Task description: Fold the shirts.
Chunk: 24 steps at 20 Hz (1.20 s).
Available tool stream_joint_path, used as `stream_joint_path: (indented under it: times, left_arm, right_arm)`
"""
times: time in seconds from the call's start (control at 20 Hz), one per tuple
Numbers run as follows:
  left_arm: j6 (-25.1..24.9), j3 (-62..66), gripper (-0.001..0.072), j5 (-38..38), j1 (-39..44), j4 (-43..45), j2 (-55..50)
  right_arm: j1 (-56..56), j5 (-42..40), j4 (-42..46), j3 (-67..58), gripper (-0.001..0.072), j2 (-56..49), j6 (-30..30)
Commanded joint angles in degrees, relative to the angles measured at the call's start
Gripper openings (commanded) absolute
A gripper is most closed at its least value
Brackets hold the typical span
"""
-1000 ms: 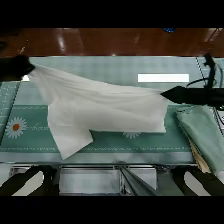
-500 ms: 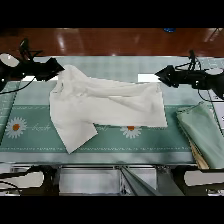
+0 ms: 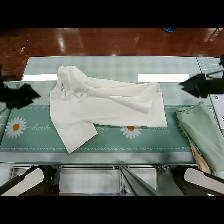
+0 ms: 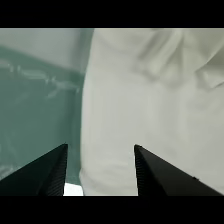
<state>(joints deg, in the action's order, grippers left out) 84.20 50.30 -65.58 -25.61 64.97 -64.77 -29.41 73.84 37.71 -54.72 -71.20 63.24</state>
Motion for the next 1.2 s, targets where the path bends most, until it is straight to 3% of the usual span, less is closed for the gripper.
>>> stream_joint_path:
  times: [0.0,0.2,0.4,0.6,0.75,0.8,0.85,0.9,1.15]
  left_arm:
    - [-1.6,-16.4,0.0509,-0.6,-6.4,-2.4,7.4]
    - [-9.3,-22.3,0.0509,-0.9,-11.7,-14.1,4.7]
    - [-9.7,-22.1,0.0508,3.5,-10.8,-17.5,-1.9]
    - [-16.2,-22.0,0.0508,7.1,-8.1,-27.7,-6.7]
    - [-16.3,-20.5,0.0490,9.9,-4.6,-28.6,-8.1]
    - [-17.3,-19.8,0.0350,9.7,-3.2,-28.5,-8.7]
    - [-18.8,-18.9,0.0093,8.9,-1.7,-28.5,-9.4]
    - [-20.4,-17.7,0.0017,7.5,-0.5,-28.5,-10.1]
    - [-20.5,-13.2,0.0017,3.8,0.3,-28.5,-10.6]
  right_arm:
    - [-1.4,-7.3,2.2,19.0,0.0407,15.3,1.6]
    - [-1.4,-6.8,2.3,26.9,0.0407,25.0,3.0]
    - [-1.4,-5.1,2.4,27.0,0.0407,26.2,4.0]
    - [-1.4,-4.2,4.3,27.0,0.0407,26.2,4.9]
    - [-1.5,-4.3,6.2,27.0,0.0407,26.2,5.7]
    - [-1.5,-4.2,7.9,27.0,0.0407,26.2,6.7]
    - [-1.5,-4.2,10.3,27.0,0.0407,26.2,8.3]
    - [-1.5,-4.5,13.0,27.0,0.0407,26.2,11.2]
    - [-1.5,-1.9,24.5,27.4,0.0407,26.1,20.4]
